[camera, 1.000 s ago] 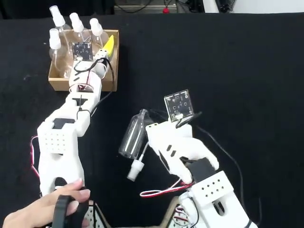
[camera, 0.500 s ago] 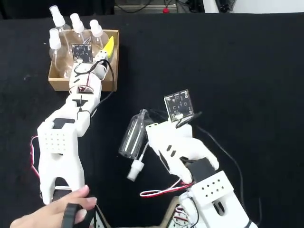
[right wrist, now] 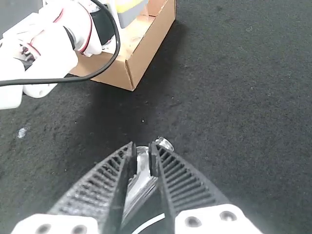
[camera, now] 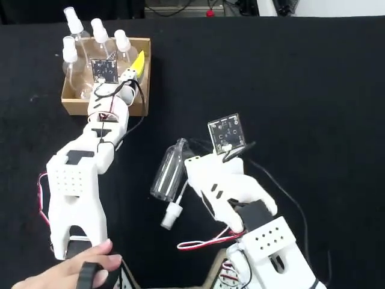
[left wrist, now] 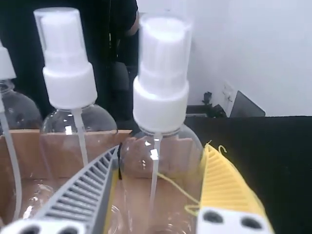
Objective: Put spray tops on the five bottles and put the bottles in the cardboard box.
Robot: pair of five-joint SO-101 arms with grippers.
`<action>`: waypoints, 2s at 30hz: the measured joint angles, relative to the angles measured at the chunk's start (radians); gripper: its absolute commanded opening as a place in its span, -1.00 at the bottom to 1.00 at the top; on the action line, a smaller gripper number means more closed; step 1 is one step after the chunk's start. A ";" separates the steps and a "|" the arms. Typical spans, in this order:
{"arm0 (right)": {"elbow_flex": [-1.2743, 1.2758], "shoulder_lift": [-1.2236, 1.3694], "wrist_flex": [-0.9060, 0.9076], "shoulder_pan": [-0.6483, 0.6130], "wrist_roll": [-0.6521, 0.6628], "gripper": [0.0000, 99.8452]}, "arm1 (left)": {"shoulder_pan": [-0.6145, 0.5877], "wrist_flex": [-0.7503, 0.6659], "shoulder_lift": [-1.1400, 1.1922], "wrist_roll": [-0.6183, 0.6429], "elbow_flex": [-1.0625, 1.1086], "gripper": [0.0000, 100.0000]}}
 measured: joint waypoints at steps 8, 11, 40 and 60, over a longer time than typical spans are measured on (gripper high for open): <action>0.000 0.000 0.000 0.000 0.000 -0.89 | 0.000 0.000 -0.006 0.003 0.015 -0.63; 0.000 0.000 0.000 0.000 0.000 -0.89 | 0.000 0.000 -0.006 0.006 0.015 -0.63; 0.000 0.000 0.000 0.000 0.000 -0.89 | 0.005 0.000 -0.011 0.006 0.044 -0.47; 0.000 0.000 0.000 0.000 0.000 -0.89 | 0.005 0.000 -0.011 0.006 0.044 -0.34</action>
